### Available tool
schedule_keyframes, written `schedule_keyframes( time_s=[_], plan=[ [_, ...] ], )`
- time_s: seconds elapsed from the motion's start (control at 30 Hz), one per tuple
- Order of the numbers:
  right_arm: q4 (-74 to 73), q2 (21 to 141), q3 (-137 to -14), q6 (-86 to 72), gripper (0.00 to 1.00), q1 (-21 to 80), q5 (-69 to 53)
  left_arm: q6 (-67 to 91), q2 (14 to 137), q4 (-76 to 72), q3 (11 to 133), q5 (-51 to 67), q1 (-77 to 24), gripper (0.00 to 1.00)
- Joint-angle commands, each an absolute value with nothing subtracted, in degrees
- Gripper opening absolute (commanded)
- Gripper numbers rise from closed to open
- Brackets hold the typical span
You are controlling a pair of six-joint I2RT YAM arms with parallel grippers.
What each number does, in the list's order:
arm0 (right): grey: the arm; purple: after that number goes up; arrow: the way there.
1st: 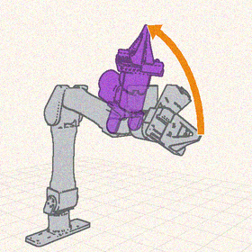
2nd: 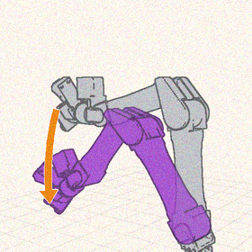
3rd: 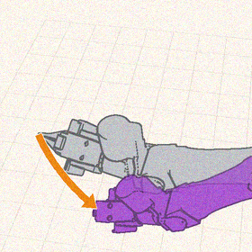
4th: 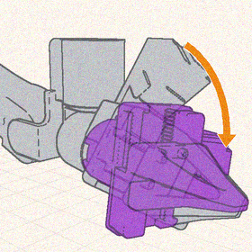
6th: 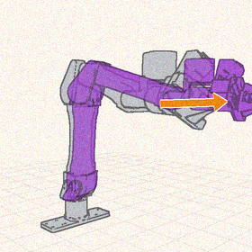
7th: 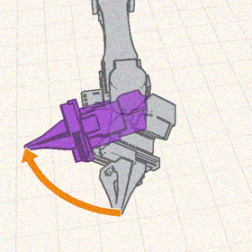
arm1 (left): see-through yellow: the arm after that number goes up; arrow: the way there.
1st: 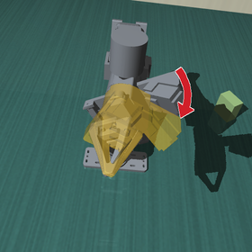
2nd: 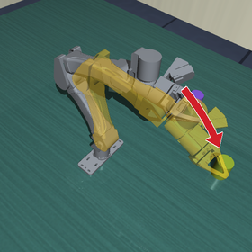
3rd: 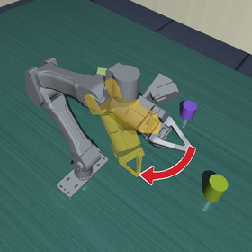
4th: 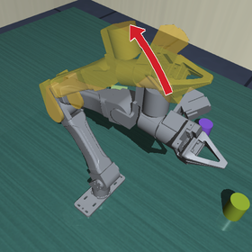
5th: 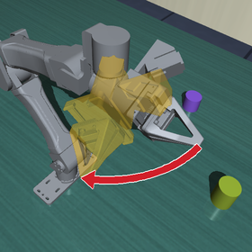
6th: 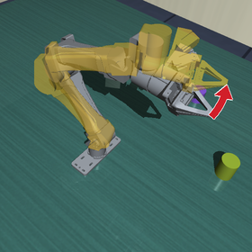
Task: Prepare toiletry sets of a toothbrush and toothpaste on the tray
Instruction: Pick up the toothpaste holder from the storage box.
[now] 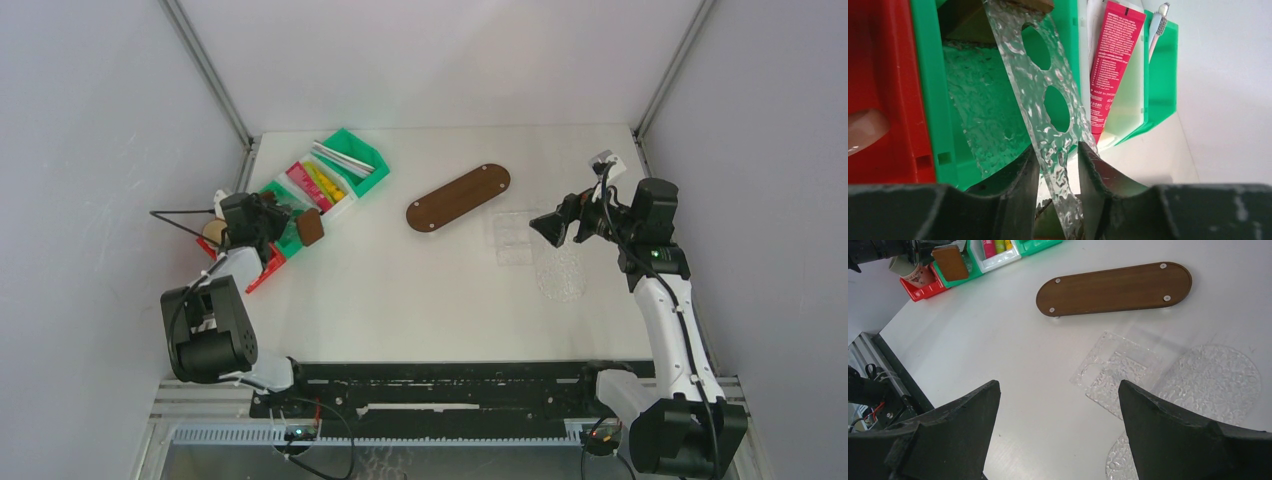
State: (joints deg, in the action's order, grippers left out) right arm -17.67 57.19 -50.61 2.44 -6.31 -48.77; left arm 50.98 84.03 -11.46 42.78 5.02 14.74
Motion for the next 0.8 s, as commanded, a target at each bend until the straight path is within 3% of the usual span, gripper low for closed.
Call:
schedule_keyframes(
  time_s=[0.0, 0.1, 0.27, 0.77],
  plan=[
    [-16.63, 56.98, -51.78, 3.42, 0.96, -6.42, -49.04, 50.14, 83.83, -15.19, 44.91, 5.83, 14.07, 0.33],
    [-16.62, 56.88, -51.77, 3.36, 0.96, -6.44, -49.11, 49.63, 83.58, -15.34, 44.79, 6.14, 14.12, 0.16],
    [-16.66, 56.70, -51.79, 3.34, 0.96, -6.57, -49.09, 48.65, 80.96, -15.39, 43.79, 6.59, 13.98, 0.01],
    [-16.88, 56.69, -51.86, 3.38, 0.96, -6.60, -49.36, 42.05, 67.26, -10.66, 42.05, 5.75, 10.54, 0.00]
  ],
)
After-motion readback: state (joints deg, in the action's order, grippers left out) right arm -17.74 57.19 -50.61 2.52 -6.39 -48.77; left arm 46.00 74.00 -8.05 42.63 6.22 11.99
